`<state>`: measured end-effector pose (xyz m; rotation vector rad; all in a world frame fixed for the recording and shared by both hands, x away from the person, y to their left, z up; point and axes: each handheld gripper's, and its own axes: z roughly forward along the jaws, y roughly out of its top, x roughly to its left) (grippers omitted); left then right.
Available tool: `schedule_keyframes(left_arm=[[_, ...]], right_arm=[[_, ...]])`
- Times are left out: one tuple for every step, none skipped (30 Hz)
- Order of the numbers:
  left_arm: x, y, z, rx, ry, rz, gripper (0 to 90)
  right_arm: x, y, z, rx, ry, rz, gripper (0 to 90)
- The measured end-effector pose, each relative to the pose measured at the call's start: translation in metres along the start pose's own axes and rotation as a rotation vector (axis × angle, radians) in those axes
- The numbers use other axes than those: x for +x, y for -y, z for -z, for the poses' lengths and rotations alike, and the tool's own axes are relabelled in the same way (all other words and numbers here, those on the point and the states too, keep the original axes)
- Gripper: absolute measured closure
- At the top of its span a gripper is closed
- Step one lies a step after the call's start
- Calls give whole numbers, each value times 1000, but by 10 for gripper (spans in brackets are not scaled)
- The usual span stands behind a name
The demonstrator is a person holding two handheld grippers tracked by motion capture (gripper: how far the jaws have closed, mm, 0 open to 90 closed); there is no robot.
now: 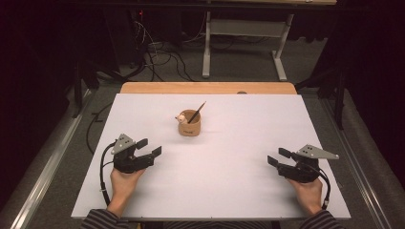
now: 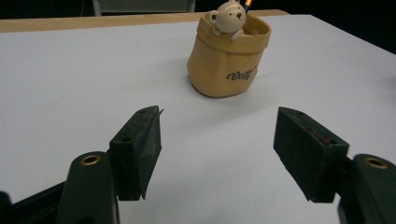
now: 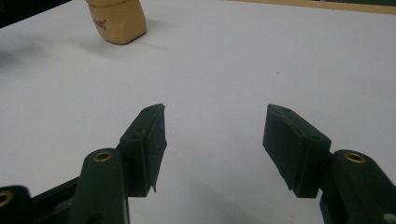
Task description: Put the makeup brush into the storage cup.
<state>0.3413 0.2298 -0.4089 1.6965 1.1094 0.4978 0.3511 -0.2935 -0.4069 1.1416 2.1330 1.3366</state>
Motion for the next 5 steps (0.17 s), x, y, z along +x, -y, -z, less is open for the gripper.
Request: schedule_keyframes(left_arm=[[0, 0, 0, -1, 0, 1, 327], [0, 0, 0, -1, 0, 2, 327], [0, 0, 0, -1, -1, 3, 326], [0, 0, 0, -2, -1, 2, 327], [0, 0, 0, -3, -2, 3, 327]], right_arm=[[0, 0, 0, -1, -1, 2, 411], [-1, 0, 0, -1, 1, 5, 410], [-1, 0, 0, -2, 2, 5, 410], [-1, 0, 0, -2, 3, 2, 410], [-1, 0, 0, -3, 3, 3, 409]])
